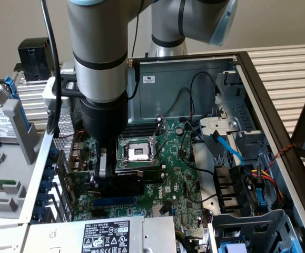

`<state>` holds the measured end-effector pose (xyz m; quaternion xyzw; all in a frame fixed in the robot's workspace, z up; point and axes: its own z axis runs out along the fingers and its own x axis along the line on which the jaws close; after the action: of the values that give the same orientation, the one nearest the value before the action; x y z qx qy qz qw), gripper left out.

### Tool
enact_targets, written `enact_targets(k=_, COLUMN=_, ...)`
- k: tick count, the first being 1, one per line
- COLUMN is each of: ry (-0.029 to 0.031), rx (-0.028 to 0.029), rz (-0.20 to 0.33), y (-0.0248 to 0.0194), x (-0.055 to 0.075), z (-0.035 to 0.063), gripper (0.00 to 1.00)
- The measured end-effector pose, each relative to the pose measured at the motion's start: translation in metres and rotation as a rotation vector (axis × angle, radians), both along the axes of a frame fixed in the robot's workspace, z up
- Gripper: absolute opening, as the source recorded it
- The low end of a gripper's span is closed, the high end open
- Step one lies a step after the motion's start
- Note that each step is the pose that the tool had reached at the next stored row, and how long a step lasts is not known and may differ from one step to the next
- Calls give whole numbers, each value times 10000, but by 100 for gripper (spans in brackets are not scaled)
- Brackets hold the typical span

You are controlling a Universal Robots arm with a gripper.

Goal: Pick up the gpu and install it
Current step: 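Insert the gpu into the slot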

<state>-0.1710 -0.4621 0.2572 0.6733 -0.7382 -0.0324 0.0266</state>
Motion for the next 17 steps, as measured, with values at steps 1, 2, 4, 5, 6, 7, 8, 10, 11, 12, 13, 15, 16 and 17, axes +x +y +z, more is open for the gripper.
enact_targets(k=1, ry=0, rx=9, rz=0, y=-1, x=0, z=0, gripper=27)
enact_targets(k=2, ry=0, rx=17, rz=0, y=-1, x=0, z=-1, gripper=27)
enact_targets(k=4, ry=2, rx=28, rz=0, y=-3, x=0, z=-3, gripper=27)
enact_targets(k=5, ry=2, rx=34, rz=0, y=-7, x=0, z=-5, gripper=27)
enact_targets(k=6, ry=3, rx=34, rz=0, y=-7, x=0, z=-4, gripper=27)
enact_targets(k=7, ry=3, rx=34, rz=0, y=-7, x=0, z=-4, gripper=27)
enact_targets(k=8, ry=3, rx=34, rz=0, y=-7, x=0, z=-4, gripper=27)
enact_targets(k=10, ry=4, rx=33, rz=0, y=-7, x=0, z=-4, gripper=27)
enact_targets(k=11, ry=4, rx=33, rz=0, y=-7, x=0, z=-4, gripper=27)
enact_targets(k=12, ry=3, rx=34, rz=0, y=-7, x=0, z=-5, gripper=27)
enact_targets(k=13, ry=3, rx=34, rz=1, y=-6, x=0, z=-5, gripper=27)
enact_targets(k=15, ry=3, rx=35, rz=3, y=-6, x=0, z=-6, gripper=27)
enact_targets(k=16, ry=3, rx=34, rz=3, y=-5, x=0, z=-6, gripper=27)
enact_targets(k=17, ry=3, rx=34, rz=4, y=-5, x=0, z=-6, gripper=27)
